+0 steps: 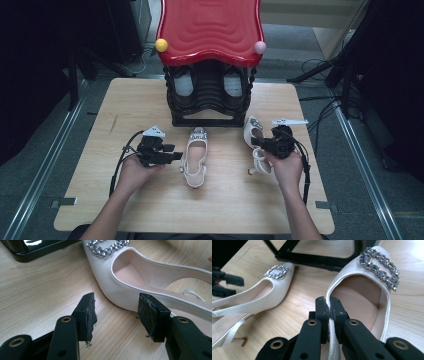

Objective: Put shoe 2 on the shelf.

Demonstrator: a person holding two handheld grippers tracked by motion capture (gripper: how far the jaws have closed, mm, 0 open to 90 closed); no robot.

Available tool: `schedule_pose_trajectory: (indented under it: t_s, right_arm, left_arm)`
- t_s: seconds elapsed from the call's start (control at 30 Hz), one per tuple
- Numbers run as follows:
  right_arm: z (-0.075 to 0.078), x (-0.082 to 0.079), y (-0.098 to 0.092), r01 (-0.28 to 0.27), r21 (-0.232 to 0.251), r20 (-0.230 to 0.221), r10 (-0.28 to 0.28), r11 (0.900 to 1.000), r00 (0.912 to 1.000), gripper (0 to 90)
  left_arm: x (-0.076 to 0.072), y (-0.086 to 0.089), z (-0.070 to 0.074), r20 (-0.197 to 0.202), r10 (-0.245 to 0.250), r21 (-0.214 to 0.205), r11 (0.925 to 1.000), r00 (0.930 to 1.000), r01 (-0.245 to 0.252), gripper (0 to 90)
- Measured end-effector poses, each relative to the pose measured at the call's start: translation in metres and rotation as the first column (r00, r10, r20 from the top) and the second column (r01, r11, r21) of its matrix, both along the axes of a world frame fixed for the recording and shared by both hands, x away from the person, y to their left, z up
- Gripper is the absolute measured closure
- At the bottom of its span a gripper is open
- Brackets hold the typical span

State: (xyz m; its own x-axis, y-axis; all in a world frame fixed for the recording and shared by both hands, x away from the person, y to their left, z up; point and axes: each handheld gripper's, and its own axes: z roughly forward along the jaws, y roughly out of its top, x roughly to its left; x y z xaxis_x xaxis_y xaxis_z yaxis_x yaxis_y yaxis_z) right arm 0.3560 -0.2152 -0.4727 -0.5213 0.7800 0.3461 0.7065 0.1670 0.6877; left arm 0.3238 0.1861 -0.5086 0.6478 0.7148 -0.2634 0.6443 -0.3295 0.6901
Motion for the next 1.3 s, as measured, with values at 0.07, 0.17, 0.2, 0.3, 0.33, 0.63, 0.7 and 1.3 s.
schedule_pose_trajectory:
  t_s: [0.07,0.17,0.2,0.3,0.33,0.63,0.7,1.3]
  right_arm:
    - [-0.001,-0.002,0.006,-0.017,-0.006,-0.001,0.017,0.9998,0.9999,88.7]
    - [-0.002,-0.004,0.015,-0.039,-0.012,-0.003,0.039,0.9992,0.9992,88.6]
    - [-0.002,-0.004,0.018,-0.052,-0.013,-0.004,0.052,0.9986,0.9986,88.6]
    - [-0.004,-0.006,0.027,-0.079,-0.021,-0.007,0.079,0.9966,0.9968,88.6]
    - [-0.005,-0.006,0.031,-0.090,-0.027,-0.007,0.090,0.9956,0.9959,88.6]
    - [-0.009,-0.007,0.057,-0.152,-0.041,-0.014,0.152,0.9875,0.9883,88.6]
    - [-0.010,-0.006,0.062,-0.161,-0.044,-0.014,0.160,0.9860,0.9869,88.6]
    - [-0.030,0.001,0.097,-0.230,-0.065,-0.083,0.225,0.9710,0.9710,88.3]
  left_arm:
    - [0.000,0.000,0.000,0.006,0.009,-0.003,1.0000,0.9999,-0.009,48.0]
    - [0.000,0.001,0.001,0.006,0.009,-0.005,1.0000,0.9999,-0.009,48.0]
    - [0.000,0.002,0.001,0.009,0.008,0.000,1.0000,0.9999,-0.008,48.0]
    - [-0.002,0.002,0.002,0.013,0.012,-0.012,0.9999,0.9998,-0.011,48.1]
    - [-0.002,0.002,0.002,0.014,0.011,-0.008,0.9999,0.9998,-0.011,48.1]
    - [-0.007,0.005,0.002,0.011,0.018,-0.007,0.9998,0.9998,-0.018,48.0]
    - [-0.008,0.006,0.001,0.011,0.020,-0.007,0.9998,0.9997,-0.020,47.9]
    - [-0.017,0.008,-0.001,0.014,0.026,-0.009,0.9996,0.9996,-0.026,48.8]
